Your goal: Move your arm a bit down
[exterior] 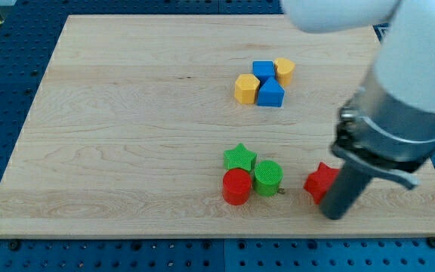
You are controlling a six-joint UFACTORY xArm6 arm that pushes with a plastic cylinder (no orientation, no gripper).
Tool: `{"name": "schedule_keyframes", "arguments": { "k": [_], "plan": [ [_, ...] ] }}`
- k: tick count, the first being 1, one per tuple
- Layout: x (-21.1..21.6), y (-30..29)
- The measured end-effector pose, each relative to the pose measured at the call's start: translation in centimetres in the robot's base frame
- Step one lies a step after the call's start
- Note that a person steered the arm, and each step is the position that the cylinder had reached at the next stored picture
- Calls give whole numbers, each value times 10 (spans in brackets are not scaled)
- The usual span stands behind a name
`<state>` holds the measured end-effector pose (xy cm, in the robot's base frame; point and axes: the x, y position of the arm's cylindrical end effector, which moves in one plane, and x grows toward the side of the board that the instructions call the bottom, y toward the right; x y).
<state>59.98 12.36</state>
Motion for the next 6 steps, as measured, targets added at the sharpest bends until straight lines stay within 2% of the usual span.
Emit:
{"name": "schedule_keyframes", "arguments": {
  "k": [1,2,3,6],
  "plan": [
    [-11,-54],
    [-57,-64],
    [-67,-64],
    [-31,-43]
  ]
}}
